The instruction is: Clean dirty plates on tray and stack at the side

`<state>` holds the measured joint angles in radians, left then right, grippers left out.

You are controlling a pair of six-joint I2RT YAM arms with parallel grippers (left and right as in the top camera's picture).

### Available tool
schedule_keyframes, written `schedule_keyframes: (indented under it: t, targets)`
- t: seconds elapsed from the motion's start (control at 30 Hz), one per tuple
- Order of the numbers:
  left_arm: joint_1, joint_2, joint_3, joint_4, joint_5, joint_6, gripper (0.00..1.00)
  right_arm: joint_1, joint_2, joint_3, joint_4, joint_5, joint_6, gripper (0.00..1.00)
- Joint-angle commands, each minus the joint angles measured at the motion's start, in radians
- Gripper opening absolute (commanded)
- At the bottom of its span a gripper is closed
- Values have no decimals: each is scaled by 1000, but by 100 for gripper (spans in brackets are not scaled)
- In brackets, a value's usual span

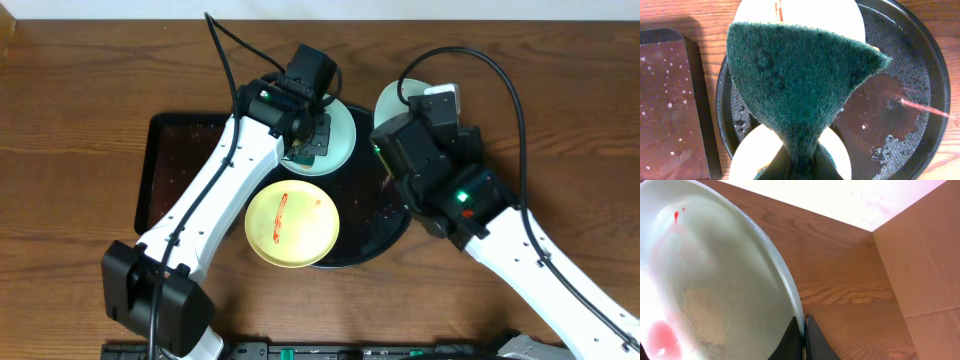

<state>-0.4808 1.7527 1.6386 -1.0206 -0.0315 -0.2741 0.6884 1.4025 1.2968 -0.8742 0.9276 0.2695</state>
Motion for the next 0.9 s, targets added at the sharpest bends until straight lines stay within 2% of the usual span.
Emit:
schedule_keyframes:
  t: [0.0,0.13,0.27,0.47,0.87]
  targets:
    - [0,1,14,1,-2,-13,7,10,51,15,0,44,64,1]
    - [0,1,14,0,-2,-13,7,13,156,15,-11,66,101,1]
    - [0,1,14,0,-2,-13,7,43,206,15,-35,167,167,1]
    - [0,1,14,0,-2,-13,7,113,208,15,-46,312,248,1]
    - [0,1,14,-12,-2,-13,7,124,208,15,-47,325,276,1]
